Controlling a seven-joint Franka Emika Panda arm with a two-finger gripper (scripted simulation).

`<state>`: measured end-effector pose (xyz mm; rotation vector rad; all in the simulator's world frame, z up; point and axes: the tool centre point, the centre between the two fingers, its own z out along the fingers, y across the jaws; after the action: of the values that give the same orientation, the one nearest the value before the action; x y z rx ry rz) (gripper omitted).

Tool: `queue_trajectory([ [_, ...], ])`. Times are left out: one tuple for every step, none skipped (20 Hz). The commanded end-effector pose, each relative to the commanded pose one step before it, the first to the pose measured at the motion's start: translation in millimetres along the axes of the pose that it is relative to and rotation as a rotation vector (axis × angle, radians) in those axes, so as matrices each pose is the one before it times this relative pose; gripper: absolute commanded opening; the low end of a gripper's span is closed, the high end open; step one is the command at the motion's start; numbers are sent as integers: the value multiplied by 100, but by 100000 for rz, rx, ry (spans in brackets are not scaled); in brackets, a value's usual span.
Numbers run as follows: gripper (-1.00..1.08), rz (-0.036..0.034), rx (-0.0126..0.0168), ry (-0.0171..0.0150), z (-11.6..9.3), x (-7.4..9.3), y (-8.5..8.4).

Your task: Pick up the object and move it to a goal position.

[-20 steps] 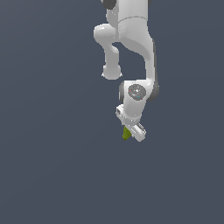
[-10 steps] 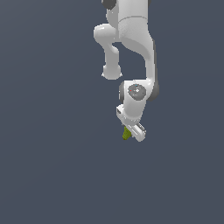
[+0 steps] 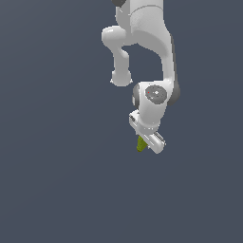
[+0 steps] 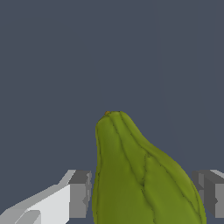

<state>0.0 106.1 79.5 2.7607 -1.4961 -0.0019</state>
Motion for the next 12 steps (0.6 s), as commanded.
queue_trajectory([
  [-100, 2, 241, 140, -1769, -77, -1011],
  [-100, 0, 0, 0, -731, -44, -425],
  [-100, 0, 0, 0, -760, -45, -444],
  [-100, 22, -37, 54, -777, -38, -459],
  [-100, 0, 0, 0, -807, -46, -474],
  [-100, 0, 0, 0, -824, -47, -486],
  [-100, 0, 0, 0, -839, -47, -497],
  [-100, 0, 0, 0, -850, -47, -506],
  [-100, 0, 0, 0, -858, -47, -514],
  [-100, 0, 0, 0, -862, -46, -518],
  [-100, 16, -49, 46, -815, -42, -509],
  [-100, 0, 0, 0, -798, -41, -485],
])
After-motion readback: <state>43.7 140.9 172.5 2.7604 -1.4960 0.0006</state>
